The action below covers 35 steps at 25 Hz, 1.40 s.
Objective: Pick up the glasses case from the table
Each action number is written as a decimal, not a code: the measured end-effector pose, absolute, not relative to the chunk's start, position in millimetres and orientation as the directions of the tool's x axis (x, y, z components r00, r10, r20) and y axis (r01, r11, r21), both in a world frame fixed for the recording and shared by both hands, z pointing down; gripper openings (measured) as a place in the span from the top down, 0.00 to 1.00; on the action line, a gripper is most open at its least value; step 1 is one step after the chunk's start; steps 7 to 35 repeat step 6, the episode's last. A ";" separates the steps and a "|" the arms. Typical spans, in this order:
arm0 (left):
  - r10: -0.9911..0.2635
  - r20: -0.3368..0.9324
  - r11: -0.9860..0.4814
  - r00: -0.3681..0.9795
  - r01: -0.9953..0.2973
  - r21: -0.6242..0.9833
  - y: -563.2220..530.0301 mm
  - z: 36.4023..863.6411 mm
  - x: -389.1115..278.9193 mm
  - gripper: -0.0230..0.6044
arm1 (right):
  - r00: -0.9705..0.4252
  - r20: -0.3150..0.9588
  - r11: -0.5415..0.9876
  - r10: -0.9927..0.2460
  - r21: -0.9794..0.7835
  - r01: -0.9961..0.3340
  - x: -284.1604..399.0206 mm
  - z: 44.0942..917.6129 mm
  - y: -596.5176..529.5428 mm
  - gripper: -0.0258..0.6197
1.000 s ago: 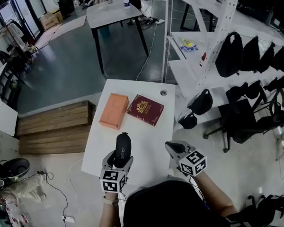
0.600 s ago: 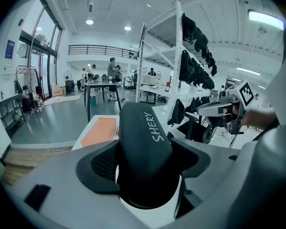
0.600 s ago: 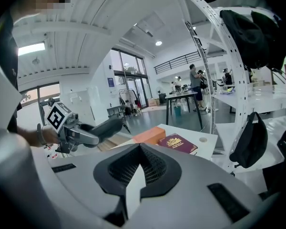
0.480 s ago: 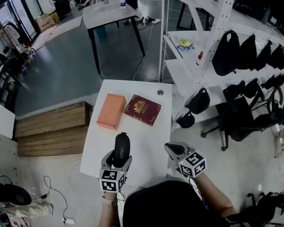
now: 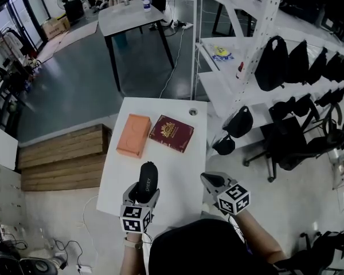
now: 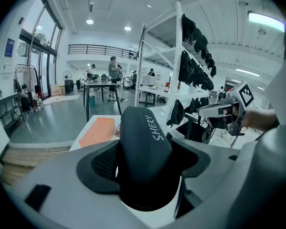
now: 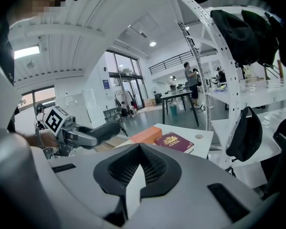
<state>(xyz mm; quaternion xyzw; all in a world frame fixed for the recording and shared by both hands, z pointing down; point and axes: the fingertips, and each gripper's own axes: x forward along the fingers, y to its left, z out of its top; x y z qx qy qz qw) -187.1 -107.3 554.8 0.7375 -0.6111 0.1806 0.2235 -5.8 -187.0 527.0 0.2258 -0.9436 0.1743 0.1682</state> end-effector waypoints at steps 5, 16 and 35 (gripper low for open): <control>-0.819 0.541 -0.157 0.191 -0.982 0.110 -108.8 554.2 -186.1 0.41 | -0.832 0.400 0.824 -0.384 -0.257 -0.504 -1.8 526.8 -190.8 0.92; -0.819 0.541 -0.158 0.192 -0.981 0.109 -109.4 554.4 -185.8 0.41 | -0.831 0.400 0.822 -0.386 -0.259 -0.506 -1.2 526.7 -191.6 0.92; -0.819 0.541 -0.158 0.192 -0.981 0.109 -109.4 554.4 -185.8 0.41 | -0.831 0.400 0.822 -0.386 -0.259 -0.506 -1.2 526.7 -191.6 0.92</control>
